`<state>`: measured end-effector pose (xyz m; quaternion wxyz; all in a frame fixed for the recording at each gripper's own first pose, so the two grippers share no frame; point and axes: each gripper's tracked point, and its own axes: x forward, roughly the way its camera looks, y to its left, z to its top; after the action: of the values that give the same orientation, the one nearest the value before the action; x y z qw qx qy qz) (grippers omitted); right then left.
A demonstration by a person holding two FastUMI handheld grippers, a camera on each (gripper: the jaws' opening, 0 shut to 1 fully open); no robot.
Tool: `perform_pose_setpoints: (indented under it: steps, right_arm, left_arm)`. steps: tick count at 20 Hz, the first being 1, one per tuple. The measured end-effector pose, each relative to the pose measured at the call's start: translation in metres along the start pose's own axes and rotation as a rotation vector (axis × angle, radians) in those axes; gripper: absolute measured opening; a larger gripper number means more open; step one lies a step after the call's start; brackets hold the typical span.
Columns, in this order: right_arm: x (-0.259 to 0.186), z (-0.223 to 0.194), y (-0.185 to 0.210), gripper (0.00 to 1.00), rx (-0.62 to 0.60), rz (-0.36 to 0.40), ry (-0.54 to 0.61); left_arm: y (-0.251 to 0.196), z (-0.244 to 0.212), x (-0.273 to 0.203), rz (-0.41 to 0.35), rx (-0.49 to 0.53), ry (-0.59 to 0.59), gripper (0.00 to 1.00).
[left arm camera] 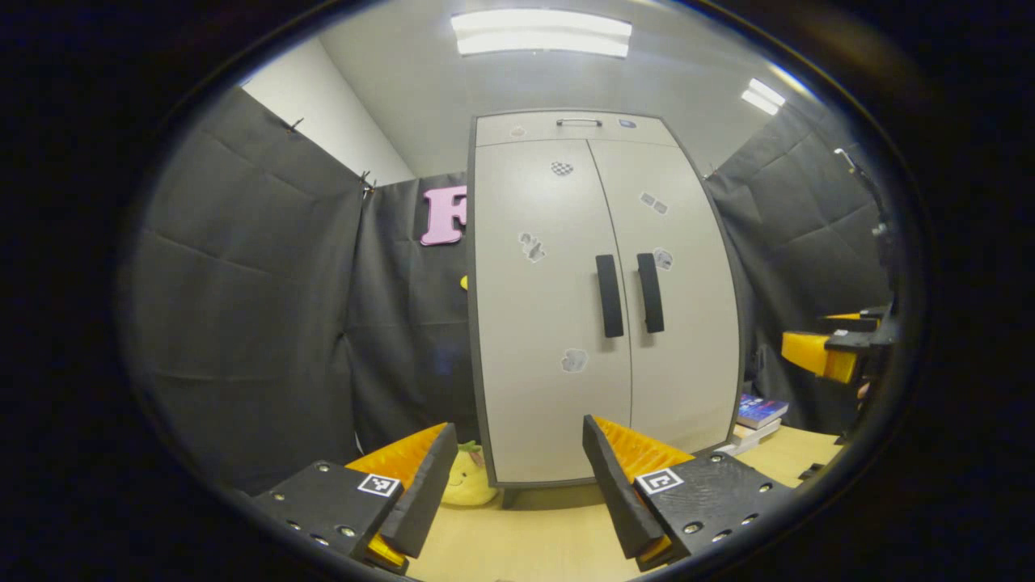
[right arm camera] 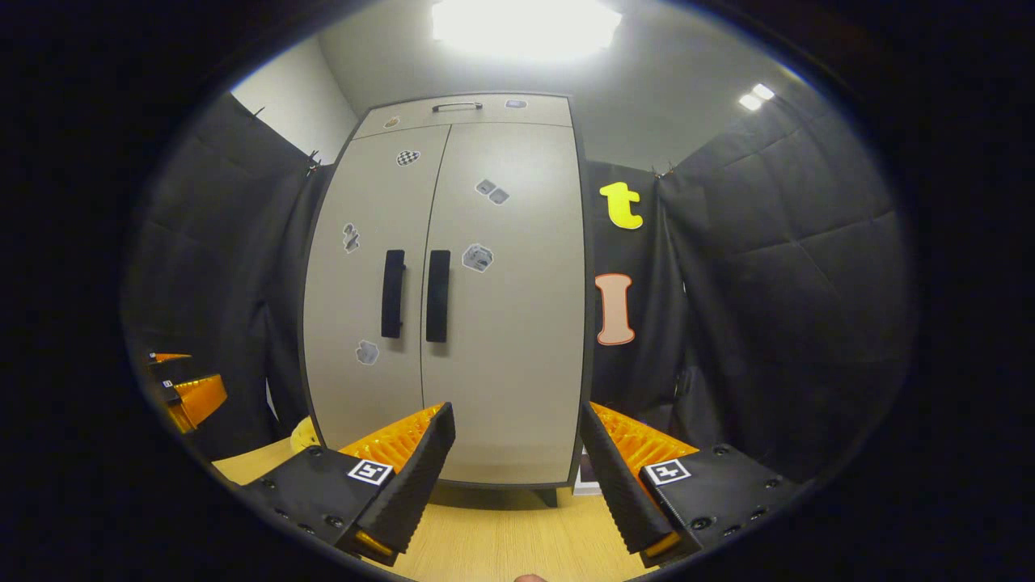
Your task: Open the right door of the double-door shoe cabinet with the right hand, and open the left door with the left hand.
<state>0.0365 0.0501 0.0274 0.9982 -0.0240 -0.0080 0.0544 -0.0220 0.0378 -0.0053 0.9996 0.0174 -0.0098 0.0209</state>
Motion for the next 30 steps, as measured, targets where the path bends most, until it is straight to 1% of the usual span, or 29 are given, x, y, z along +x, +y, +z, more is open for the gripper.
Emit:
perform_pose_setpoints:
  steps: [6, 11, 12, 13, 14, 19, 23, 30]
  right_arm:
    - [0.039, 0.03, 0.028, 0.97, -0.019, 0.048, -0.034]
    - [0.066, 0.041, 0.051, 0.97, -0.021, 0.085, -0.036]
    - [0.072, 0.043, 0.056, 0.97, -0.02, 0.094, -0.032]
    - [0.076, 0.044, 0.06, 0.97, -0.024, 0.101, -0.031]
    - [0.081, 0.046, 0.064, 0.97, -0.03, 0.106, -0.03]
    - [0.108, 0.063, 0.08, 0.98, -0.045, 0.103, -0.039]
    - [0.132, 0.069, 0.09, 0.97, -0.028, 0.092, -0.033]
    - [0.168, 0.069, 0.103, 0.98, -0.014, 0.09, 0.007]
  left_arm:
    - [0.026, -0.003, -0.004, 0.039, 0.019, 0.0, 0.89]
    - [0.047, -0.006, -0.011, 0.077, 0.028, 0.005, 0.89]
    - [0.049, -0.009, -0.011, 0.085, 0.028, 0.009, 0.91]
    - [0.05, -0.011, -0.01, 0.092, 0.026, 0.013, 0.89]
    - [0.053, -0.013, -0.009, 0.099, 0.023, 0.016, 0.9]
    - [0.076, -0.018, -0.025, 0.146, 0.024, 0.031, 0.89]
    - [0.084, -0.023, -0.035, 0.178, 0.017, 0.044, 0.89]
    - [0.089, -0.033, -0.043, 0.198, 0.021, 0.073, 0.91]
